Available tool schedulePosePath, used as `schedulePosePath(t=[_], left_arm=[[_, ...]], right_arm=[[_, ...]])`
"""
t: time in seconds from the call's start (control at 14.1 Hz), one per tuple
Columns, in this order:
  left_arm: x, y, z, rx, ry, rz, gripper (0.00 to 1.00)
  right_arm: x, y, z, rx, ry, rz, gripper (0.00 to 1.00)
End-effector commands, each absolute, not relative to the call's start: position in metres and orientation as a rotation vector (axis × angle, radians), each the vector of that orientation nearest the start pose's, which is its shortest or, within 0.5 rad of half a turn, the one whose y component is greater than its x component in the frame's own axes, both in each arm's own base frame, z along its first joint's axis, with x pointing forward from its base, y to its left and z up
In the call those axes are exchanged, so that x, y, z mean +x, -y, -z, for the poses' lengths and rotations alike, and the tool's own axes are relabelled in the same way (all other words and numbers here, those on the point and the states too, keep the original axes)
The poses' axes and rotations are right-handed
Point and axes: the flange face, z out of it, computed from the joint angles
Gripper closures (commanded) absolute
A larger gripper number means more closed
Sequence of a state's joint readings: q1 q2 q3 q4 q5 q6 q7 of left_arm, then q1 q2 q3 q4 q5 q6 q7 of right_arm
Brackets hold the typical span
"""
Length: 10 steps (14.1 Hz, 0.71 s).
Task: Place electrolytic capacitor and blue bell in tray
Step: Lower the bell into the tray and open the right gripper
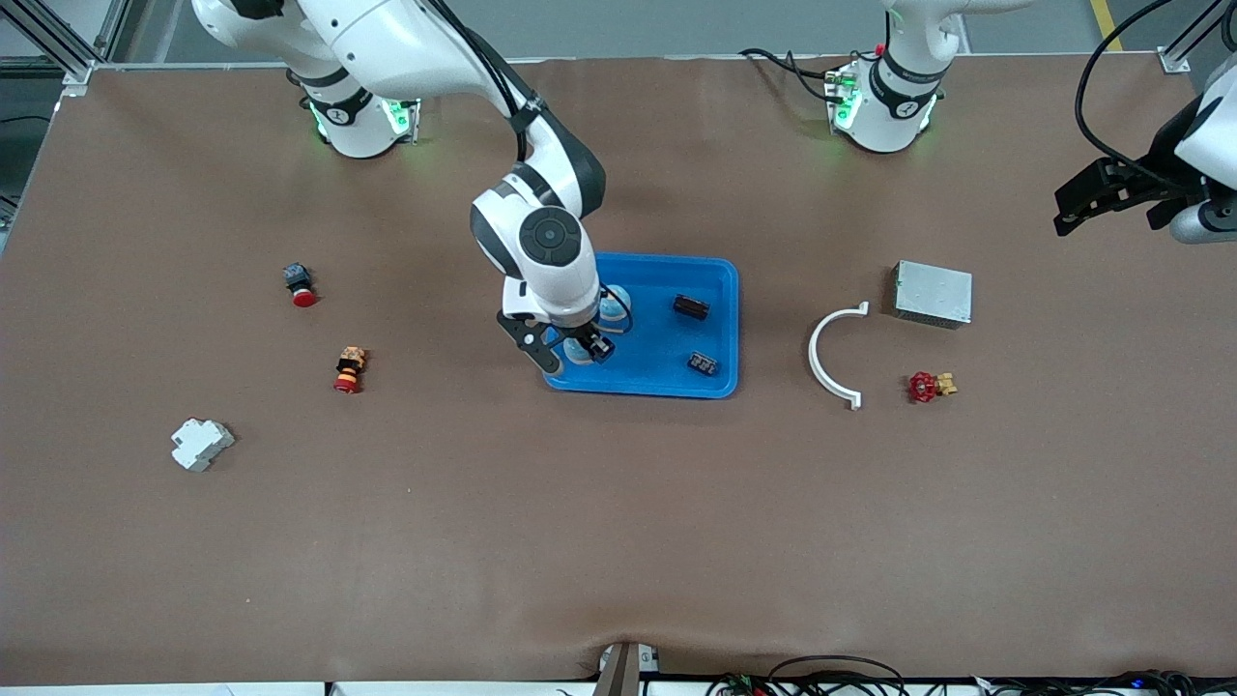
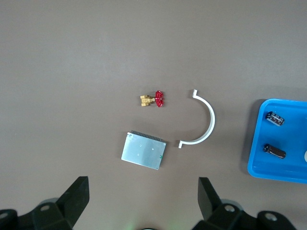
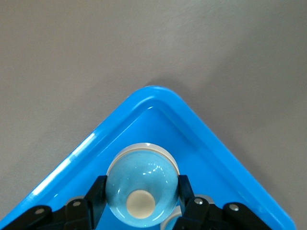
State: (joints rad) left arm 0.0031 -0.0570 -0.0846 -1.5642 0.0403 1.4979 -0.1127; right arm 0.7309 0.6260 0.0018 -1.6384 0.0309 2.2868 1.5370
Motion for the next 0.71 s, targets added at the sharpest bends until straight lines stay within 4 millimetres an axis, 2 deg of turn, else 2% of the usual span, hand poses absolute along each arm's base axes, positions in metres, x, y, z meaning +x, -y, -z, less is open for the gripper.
schedulePosePath(t=[0.0,0.64], left_arm=[[0.525,0.036,-0.661,-3.093,0.034,0.025,0.0],[0.532,0.036,-0.659,-3.098,0.035,0.058,0.0]], right_arm=[[0.52,-0.471,-0.245,-2.814,-1.281,0.039,1.0],[0.511,-0.482,-0.218,-2.805,-1.295,0.044,1.0]])
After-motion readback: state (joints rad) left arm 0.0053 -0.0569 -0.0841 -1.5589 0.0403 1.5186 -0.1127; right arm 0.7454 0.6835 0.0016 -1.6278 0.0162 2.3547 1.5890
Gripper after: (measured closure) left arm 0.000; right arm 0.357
